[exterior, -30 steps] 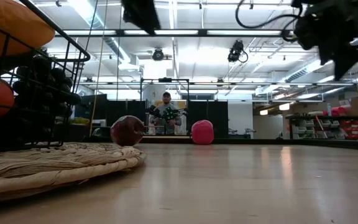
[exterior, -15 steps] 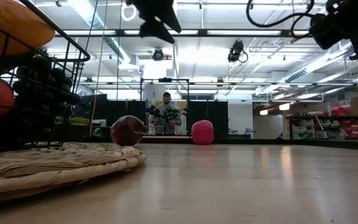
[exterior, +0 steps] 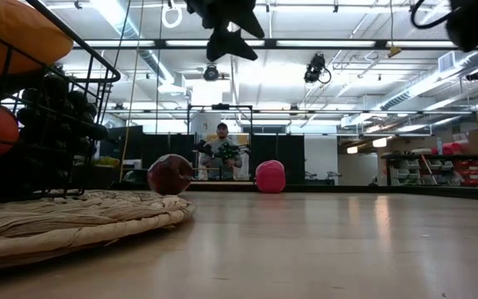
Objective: Build produce basket
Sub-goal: Put the red mango into the black wire basket
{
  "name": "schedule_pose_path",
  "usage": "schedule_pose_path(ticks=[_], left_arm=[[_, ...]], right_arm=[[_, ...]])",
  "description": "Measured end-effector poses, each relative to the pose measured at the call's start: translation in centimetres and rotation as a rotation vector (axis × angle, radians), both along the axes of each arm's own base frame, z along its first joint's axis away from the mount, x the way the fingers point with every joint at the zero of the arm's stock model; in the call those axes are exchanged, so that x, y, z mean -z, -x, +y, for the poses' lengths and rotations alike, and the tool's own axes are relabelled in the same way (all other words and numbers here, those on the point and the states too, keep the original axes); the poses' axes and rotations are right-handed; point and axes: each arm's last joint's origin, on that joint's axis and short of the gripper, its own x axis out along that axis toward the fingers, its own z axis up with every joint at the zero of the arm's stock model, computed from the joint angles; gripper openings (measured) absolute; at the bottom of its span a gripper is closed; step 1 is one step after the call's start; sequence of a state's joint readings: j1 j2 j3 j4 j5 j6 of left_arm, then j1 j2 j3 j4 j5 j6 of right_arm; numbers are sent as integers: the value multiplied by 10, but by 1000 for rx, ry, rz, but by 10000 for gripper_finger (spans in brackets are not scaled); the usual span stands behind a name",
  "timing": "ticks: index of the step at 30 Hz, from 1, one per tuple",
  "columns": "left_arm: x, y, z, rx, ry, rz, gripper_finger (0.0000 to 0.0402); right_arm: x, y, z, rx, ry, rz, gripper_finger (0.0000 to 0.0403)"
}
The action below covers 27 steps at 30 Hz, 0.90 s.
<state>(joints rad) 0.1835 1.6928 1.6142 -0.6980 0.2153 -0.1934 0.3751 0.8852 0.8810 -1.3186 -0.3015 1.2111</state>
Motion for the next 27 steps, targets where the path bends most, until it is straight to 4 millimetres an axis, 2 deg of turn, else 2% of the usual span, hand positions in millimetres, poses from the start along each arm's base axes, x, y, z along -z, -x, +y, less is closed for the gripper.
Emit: schedule_pose_path(ticks=[5, 13, 19, 24, 27], left_arm=[[-3, -7, -11, -22, 48, -48, 231], [-10, -15, -30, -215, 226, -120, 231], [-10, -17, -53, -253, 302, -108, 231], [-10, -17, -75, -321, 337, -106, 231], [-10, -16, -87, -342, 352, -105, 231]], right_arm=[[0, 6, 15, -74, 15, -16, 305], [1, 18, 35, -228, 111, -104, 320], [25, 30, 46, -295, 118, -51, 353], [38, 30, 66, -307, 25, -152, 383], [49, 32, 74, -326, 25, -173, 395]])
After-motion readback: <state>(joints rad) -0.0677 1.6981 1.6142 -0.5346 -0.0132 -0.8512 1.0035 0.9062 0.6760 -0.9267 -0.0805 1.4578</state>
